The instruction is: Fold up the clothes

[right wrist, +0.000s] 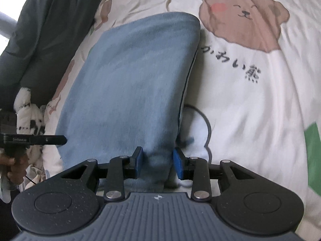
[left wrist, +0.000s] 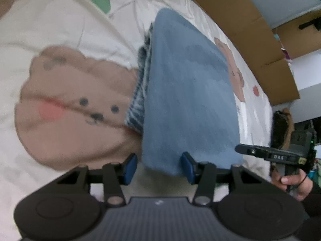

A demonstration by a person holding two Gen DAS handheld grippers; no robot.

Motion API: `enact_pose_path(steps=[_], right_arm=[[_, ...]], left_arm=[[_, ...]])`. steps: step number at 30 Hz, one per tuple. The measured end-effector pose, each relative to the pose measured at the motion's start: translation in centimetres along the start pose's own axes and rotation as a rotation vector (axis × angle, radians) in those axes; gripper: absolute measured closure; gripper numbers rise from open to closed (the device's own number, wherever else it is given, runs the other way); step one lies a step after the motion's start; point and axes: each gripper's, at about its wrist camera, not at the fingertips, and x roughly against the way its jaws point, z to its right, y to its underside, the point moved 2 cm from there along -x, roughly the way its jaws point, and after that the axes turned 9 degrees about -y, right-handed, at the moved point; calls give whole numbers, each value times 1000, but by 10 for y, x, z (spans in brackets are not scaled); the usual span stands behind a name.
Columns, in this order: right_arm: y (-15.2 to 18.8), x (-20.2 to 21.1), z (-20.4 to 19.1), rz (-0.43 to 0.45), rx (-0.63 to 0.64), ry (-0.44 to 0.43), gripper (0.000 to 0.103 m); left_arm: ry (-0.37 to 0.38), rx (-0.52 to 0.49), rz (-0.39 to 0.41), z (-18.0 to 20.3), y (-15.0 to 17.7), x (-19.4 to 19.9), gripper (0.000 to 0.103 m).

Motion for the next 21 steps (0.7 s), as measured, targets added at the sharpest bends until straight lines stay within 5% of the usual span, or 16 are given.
enact_pose_path(steps=[9,21], right_arm=[[6,1,7,-13,-102,-54,41],[13,-11,-1,-34,-130,-91,31]], left_arm=[[162,109,-41,6,10,-26,39],[341,80,-61,45,19,-65,40]])
